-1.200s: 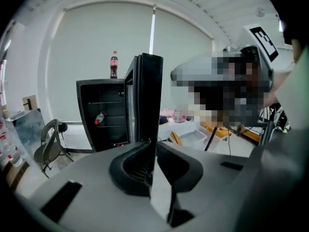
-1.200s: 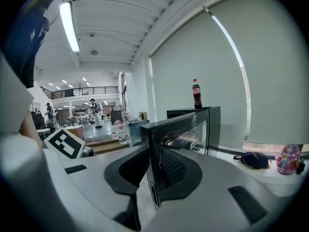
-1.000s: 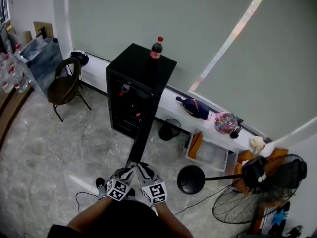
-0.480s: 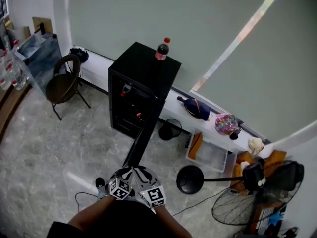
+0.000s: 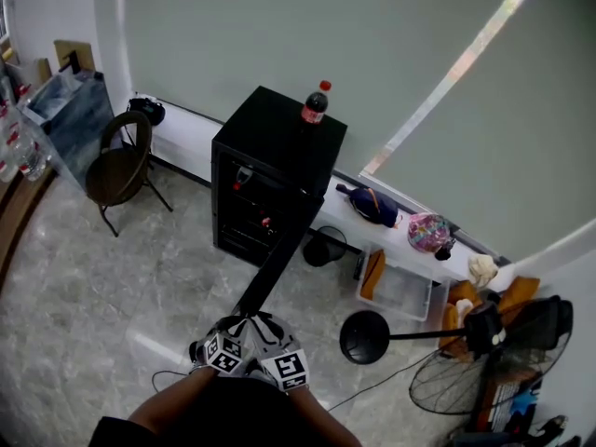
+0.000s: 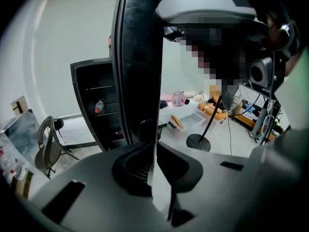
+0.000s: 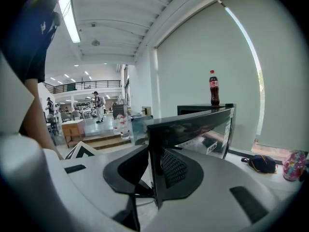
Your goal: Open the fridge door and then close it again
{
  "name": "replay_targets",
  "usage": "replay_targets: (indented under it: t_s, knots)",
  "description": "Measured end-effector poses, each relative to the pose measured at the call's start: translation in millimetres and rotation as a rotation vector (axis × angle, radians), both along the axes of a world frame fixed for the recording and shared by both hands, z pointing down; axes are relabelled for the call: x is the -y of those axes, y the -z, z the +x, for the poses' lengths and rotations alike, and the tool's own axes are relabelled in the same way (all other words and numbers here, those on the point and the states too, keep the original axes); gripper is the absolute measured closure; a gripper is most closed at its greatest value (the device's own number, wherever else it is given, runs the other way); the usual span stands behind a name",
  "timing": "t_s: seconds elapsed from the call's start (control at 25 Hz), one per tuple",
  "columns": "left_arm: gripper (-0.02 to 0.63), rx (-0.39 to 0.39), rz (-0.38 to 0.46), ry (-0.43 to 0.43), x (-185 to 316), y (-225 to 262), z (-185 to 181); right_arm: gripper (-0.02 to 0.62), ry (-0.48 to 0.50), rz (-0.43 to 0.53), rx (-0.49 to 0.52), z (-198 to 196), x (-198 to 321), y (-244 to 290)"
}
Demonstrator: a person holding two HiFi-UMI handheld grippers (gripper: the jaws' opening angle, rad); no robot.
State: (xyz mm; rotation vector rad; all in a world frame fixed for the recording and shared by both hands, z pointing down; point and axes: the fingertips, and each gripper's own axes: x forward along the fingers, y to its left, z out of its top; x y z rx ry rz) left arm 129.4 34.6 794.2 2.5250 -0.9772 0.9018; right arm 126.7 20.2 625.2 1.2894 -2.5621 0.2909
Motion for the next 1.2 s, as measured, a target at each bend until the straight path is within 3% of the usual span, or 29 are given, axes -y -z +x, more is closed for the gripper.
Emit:
replay_targets:
  t_s: [0.52, 1.2]
  knots:
    - [0.580, 0.028, 0.056, -0.135, 40, 2, -52, 0.503, -0.137, 0.024, -0.015, -51, 38, 1]
    - [0.579, 0.024, 0.045, -0.104, 77, -4, -86, 0.495, -0.159, 0.005, -0.016, -85, 73, -5]
